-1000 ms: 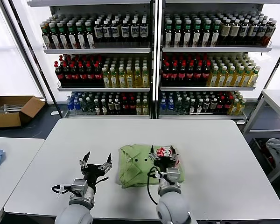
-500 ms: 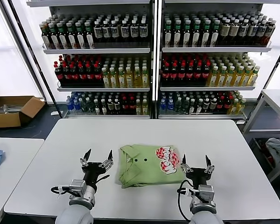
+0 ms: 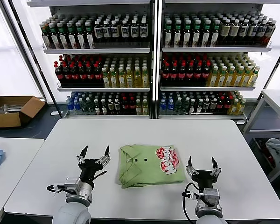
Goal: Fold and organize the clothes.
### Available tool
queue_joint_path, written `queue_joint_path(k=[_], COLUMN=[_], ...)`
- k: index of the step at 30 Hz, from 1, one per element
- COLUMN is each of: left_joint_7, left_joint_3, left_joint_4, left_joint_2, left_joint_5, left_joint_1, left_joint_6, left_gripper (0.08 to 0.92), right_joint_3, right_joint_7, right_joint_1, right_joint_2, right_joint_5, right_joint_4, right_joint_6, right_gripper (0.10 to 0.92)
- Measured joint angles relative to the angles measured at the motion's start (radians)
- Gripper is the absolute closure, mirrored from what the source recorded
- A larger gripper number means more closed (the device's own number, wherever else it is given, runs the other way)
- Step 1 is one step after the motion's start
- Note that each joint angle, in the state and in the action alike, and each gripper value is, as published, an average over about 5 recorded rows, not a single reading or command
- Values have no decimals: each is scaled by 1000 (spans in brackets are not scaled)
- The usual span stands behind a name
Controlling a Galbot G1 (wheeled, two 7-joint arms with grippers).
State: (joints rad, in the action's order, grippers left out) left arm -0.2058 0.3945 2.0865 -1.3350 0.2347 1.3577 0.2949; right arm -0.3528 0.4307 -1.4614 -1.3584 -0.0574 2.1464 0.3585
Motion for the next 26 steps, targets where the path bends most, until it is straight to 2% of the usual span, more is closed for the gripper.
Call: queue_joint_path(k=[26], left_joint_7=[29], left_joint_3=[15], left_joint_4=[16], left_joint_2=[-3], left_joint_5=[-17], left_joint_1=[21], left_joint_6=[12], left_gripper=[177], right_joint_3=[-6], right_joint_7=[-8], right_joint_1=[-29], right_joint_2=[6], right_joint_5=[10], right_joint_4=[7], right_joint_6=[-6], right_gripper=[203])
